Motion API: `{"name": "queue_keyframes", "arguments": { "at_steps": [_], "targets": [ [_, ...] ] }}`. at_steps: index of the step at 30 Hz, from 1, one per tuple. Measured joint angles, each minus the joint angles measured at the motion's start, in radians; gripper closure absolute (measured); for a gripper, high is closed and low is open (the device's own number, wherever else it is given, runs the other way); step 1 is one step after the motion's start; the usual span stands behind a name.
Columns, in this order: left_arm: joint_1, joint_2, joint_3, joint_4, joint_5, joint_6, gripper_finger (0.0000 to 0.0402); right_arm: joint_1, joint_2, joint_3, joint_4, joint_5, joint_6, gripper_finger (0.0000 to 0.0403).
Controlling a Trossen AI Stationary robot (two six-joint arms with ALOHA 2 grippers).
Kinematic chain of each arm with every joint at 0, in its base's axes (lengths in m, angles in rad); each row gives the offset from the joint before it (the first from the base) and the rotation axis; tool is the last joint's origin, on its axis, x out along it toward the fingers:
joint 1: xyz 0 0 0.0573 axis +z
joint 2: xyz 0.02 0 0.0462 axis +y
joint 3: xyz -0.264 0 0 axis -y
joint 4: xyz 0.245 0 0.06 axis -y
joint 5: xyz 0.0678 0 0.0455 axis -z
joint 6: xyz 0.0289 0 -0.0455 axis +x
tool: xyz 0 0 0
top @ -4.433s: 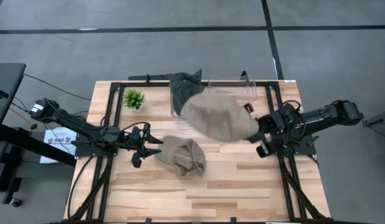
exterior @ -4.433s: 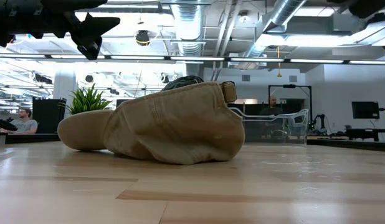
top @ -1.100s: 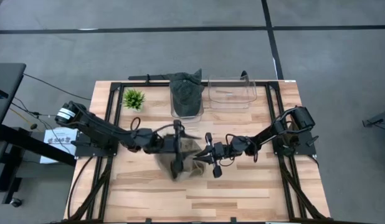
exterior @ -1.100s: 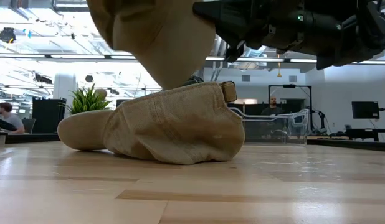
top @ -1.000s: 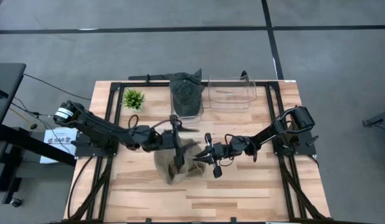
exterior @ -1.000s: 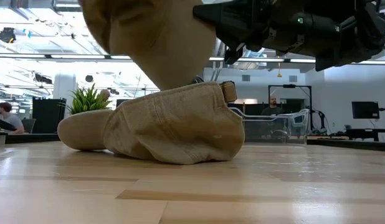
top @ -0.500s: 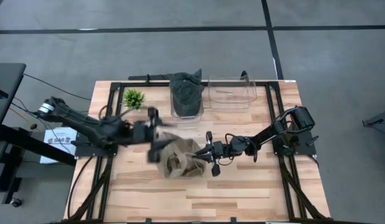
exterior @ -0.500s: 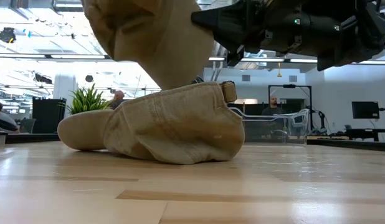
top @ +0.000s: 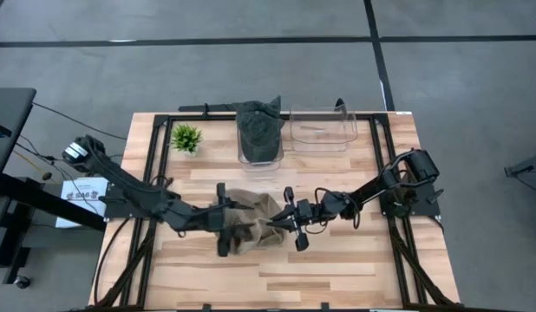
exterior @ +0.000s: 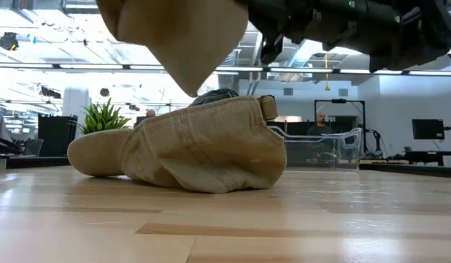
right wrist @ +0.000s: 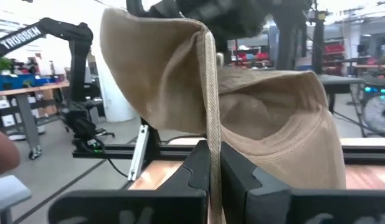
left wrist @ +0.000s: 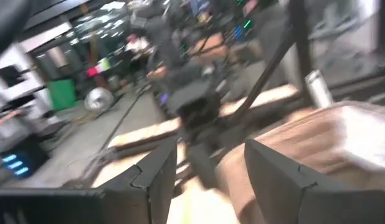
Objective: Pick & Place hat
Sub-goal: Put the brown cap into the right transparent bin
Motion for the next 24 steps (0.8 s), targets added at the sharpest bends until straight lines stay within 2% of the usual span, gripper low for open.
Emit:
{"name": "queue_keyframes", "arguments": {
  "at_steps": [5, 13, 18, 24],
  "targets": [
    [0.033, 0.052, 0.001, 0.053, -0.023, 0.026, 0.0215, 0.030, 0.000, 0.026, -0.021, -0.011, -0.021, 0.0397],
    [0.080, 0.048, 0.001, 0.134, -0.030, 0.145, 0.0215, 0.050, 0.000, 0.064, -0.078, -0.015, -0.021, 0.0397],
    [0.141, 0.048, 0.000, 0.136, -0.071, 0.212, 0.0215, 0.075, 0.000, 0.115, -0.148, -0.136, -0.028, 0.0397],
    [0.195, 0.046, 0.000, 0.138, -0.048, 0.188, 0.0215, 0.110, 0.000, 0.182, -0.238, -0.132, -0.082, 0.0397]
  ]
}}
